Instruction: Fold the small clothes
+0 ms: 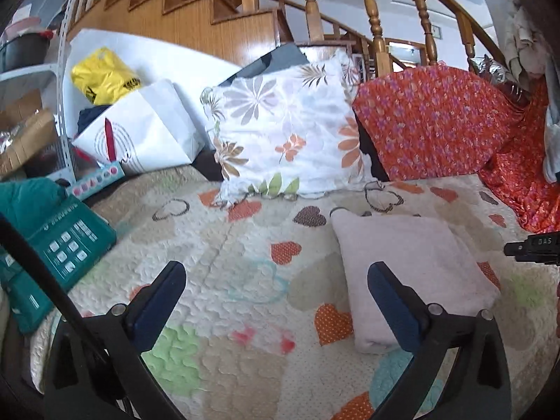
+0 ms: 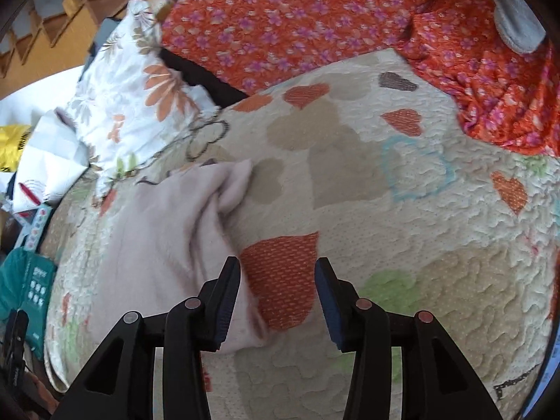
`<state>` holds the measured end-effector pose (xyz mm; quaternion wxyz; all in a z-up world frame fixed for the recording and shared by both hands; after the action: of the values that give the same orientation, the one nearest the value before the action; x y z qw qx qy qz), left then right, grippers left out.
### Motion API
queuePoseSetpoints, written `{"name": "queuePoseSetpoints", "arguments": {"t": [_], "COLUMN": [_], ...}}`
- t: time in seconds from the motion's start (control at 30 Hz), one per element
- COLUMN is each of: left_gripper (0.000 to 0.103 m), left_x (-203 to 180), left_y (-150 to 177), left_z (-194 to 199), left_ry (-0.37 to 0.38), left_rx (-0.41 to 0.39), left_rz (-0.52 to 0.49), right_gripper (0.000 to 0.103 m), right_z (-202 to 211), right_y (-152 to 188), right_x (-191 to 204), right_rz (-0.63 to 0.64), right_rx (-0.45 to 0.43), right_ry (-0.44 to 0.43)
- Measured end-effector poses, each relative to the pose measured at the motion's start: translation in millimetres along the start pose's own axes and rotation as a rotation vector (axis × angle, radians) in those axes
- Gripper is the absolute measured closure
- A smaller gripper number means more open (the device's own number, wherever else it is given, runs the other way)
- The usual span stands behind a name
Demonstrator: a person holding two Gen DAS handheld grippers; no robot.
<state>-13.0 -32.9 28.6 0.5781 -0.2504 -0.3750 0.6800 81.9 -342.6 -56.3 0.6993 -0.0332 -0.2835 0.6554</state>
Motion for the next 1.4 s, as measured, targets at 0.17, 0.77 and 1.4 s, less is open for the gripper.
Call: {"name": "queuePoseSetpoints", "arguments": {"t": [0.17,0.77,1.4], "left_gripper": [0.0,0.0,0.0], "left_x": [-5,10,-30], "left_y": [12,5,38], "left_z": [-18,-12,-50], "left_ry": [0.091,0.068,0.101], "left_rx": [0.116,0.022,0.26], "left_rz": [0.017,0.1,-0.009], "right_gripper": [0.055,0.049,0.036], "right_z": [-10,-22,-20], "right_y": [-1,-7,81], "right_x": [61,51,75], "right_rz": [0.139,0.153,0.259], "right_rx": [-0.015,-0.027,0.077], "right_ry": [-0.072,0.099,0.184]}}
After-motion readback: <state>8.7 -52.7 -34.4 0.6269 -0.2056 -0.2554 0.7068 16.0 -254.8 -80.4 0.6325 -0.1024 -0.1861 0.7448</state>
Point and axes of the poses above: each gripper's, at about its wrist camera, not at the fingertips, and z roughly against the way its jaws point, x to its left, y to its underside, the point moved 10 cm from there along -z, roughly the way its jaws point, and after that the axes turned 14 degrees about x, right-handed, at the moved point
